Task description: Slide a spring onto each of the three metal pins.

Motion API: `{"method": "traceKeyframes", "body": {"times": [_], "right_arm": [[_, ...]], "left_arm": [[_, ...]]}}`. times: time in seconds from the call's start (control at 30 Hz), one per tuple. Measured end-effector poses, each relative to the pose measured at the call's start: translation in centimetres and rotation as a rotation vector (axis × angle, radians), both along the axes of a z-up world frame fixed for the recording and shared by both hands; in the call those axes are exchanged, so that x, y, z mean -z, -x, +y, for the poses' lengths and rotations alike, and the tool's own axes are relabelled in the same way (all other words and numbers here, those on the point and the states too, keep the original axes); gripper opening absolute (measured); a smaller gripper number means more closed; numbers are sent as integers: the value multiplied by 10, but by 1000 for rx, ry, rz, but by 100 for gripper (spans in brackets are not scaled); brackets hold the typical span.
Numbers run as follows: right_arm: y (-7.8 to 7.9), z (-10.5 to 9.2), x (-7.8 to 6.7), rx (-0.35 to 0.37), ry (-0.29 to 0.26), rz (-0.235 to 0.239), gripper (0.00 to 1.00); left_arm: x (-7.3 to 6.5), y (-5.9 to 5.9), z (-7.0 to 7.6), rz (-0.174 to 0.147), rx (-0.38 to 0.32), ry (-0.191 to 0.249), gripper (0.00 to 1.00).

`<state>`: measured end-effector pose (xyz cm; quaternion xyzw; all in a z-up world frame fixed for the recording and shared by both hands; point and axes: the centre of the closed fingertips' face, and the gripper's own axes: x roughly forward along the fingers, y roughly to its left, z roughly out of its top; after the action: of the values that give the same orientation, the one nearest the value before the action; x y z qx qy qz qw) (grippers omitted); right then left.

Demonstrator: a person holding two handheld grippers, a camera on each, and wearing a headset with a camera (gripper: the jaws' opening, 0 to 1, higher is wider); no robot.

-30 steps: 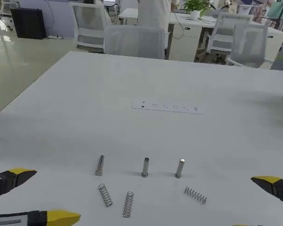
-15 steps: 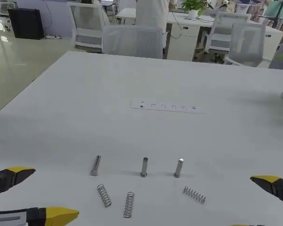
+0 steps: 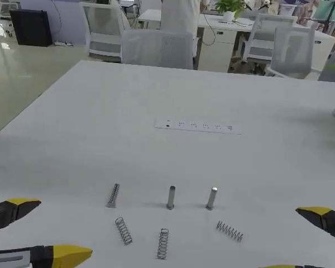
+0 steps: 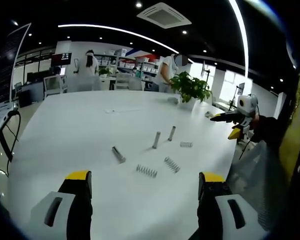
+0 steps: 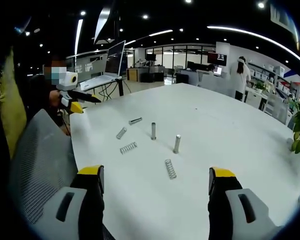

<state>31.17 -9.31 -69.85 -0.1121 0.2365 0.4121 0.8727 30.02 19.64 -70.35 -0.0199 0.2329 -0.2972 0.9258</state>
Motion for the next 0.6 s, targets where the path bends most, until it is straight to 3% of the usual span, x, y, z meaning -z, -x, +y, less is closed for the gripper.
{"method": "traceKeyframes", "body": {"times": [0.6], "right_arm": [[1,1,2,-5,-2,7,85]], "left_arm": [[1,0,-1,7,2,-2,84]]}}
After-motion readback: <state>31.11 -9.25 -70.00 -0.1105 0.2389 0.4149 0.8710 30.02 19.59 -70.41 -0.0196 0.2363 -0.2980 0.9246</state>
